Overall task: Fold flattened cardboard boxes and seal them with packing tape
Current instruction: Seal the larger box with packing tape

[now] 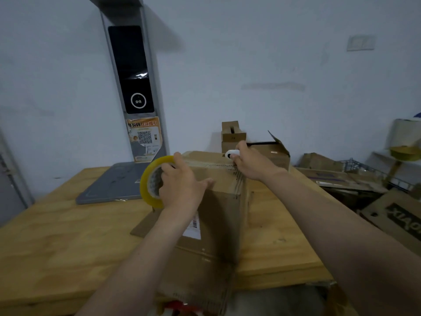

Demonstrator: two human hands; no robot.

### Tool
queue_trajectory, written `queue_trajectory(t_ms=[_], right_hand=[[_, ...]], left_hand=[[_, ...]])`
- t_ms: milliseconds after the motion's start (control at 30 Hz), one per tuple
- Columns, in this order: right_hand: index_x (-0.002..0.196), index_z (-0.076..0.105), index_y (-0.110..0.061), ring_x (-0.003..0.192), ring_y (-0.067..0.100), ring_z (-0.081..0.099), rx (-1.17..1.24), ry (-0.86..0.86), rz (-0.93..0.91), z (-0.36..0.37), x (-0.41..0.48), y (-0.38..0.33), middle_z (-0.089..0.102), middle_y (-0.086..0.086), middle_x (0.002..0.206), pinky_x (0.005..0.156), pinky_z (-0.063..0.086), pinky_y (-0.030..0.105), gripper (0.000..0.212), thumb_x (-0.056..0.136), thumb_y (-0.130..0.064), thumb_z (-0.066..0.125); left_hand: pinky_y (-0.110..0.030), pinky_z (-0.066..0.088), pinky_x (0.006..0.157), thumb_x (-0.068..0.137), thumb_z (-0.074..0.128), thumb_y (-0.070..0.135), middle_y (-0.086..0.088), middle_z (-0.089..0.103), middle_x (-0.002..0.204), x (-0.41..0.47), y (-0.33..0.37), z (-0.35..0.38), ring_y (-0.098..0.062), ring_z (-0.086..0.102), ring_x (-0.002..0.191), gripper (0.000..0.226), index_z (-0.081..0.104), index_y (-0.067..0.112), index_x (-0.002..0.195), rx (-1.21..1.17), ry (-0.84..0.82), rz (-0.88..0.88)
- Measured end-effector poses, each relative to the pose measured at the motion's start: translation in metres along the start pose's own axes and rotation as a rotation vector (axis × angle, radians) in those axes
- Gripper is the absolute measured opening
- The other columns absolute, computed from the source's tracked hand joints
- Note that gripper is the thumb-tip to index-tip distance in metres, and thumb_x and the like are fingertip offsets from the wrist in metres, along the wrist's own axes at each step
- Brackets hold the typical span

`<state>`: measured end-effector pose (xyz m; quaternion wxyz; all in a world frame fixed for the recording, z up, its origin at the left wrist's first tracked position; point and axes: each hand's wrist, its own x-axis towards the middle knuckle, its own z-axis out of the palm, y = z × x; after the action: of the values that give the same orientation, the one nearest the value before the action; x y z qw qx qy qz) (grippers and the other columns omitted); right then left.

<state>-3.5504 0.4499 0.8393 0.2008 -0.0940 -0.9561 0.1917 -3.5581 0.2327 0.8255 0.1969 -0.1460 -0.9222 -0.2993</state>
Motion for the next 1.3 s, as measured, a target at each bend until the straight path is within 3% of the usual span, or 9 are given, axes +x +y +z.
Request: queue_trajectory(t_ms=[100,200,267,367,600,767,900,1033,1300], right_hand=[[0.129,0.039,-0.013,0.105,0.034,0.055,0.078,-0.071,0.079,0.011,0.027,0.006,0.052,0.02,0.127,0.081,0.049,0.044,0.035,0.108,-0.04,0.038],[0.138,0.035,-0.007,0.093,0.026,0.053,0.169,-0.114,0.138,0.015,0.049,0.013,0.056,0.017,0.12,0.062,0.036,0.032,0.042,0.109,-0.037,0.036],[0.135,0.035,-0.007,0.088,0.025,0.054,0.185,-0.125,0.157,0.017,0.061,0.017,0.056,0.013,0.111,0.063,0.035,0.034,0.04,0.109,-0.038,0.036],[0.128,0.038,-0.012,0.102,0.034,0.057,0.139,-0.133,0.16,0.021,0.07,0.024,0.057,0.015,0.118,0.073,0.038,0.038,0.034,0.108,-0.041,0.037],[0.114,0.044,-0.017,0.094,0.027,0.051,0.126,-0.074,0.213,0.002,0.032,0.025,0.054,0.009,0.11,0.061,0.031,0.033,0.025,0.106,-0.04,0.043],[0.109,0.051,-0.022,0.112,0.03,0.049,0.177,0.062,0.301,-0.011,-0.036,0.006,0.056,0.006,0.109,0.082,0.041,0.04,0.026,0.103,-0.047,0.044],[0.115,0.051,-0.025,0.13,0.038,0.04,0.082,0.165,0.43,-0.014,-0.089,-0.014,0.059,0.008,0.125,0.101,0.04,0.052,0.03,0.102,-0.049,0.037],[0.134,0.047,-0.018,0.141,0.037,0.027,0.001,0.188,0.55,-0.021,-0.119,-0.042,0.052,0.011,0.14,0.102,0.032,0.052,0.041,0.105,-0.043,0.033],[0.144,0.043,-0.015,0.145,0.038,0.016,0.189,0.178,0.459,0.021,-0.117,-0.106,0.054,0.012,0.139,0.092,0.032,0.045,0.048,0.105,-0.042,0.037]], left_hand=[[-0.047,0.05,0.085,0.08,0.075,0.065,-0.019,0.035,0.147,0.003,-0.01,0.0,-0.039,0.048,0.13,0.105,0.014,0.018,0.151,0.018,-0.009,0.005],[-0.045,0.051,0.079,0.084,0.073,0.063,-0.016,0.034,0.147,0.006,-0.014,0.0,-0.037,0.057,0.119,0.099,0.012,0.023,0.151,0.034,-0.047,0.011],[-0.046,0.052,0.08,0.084,0.072,0.062,-0.015,0.033,0.148,0.008,-0.013,-0.002,-0.038,0.06,0.116,0.1,0.01,0.024,0.152,0.038,-0.086,0.001],[-0.048,0.054,0.085,0.08,0.074,0.065,-0.014,0.032,0.149,0.006,-0.012,-0.006,-0.037,0.059,0.117,0.103,0.008,0.027,0.15,0.022,-0.117,-0.003],[-0.047,0.052,0.084,0.079,0.08,0.056,-0.015,0.039,0.147,-0.003,-0.014,-0.022,-0.039,0.059,0.118,0.099,0.013,0.026,0.147,0.014,-0.1,-0.001],[-0.045,0.055,0.081,0.082,0.084,0.036,-0.006,0.057,0.121,0.001,-0.024,-0.038,-0.032,0.061,0.1,0.074,0.03,0.027,0.131,-0.101,-0.141,-0.008],[-0.039,0.047,0.072,0.087,0.081,0.025,0.0,0.048,0.112,0.017,-0.023,-0.042,-0.026,0.052,0.092,0.064,0.035,0.025,0.131,-0.217,-0.244,0.035],[-0.032,0.042,0.066,0.086,0.082,0.019,-0.006,0.049,0.129,0.031,-0.036,-0.044,-0.027,0.053,0.103,0.062,0.037,0.03,0.128,-0.452,-0.324,0.103],[-0.029,0.037,0.059,0.087,0.081,0.025,0.0,0.046,0.123,0.035,-0.09,-0.098,-0.026,0.052,0.102,0.064,0.037,0.03,0.133,-0.361,-0.196,0.204]])
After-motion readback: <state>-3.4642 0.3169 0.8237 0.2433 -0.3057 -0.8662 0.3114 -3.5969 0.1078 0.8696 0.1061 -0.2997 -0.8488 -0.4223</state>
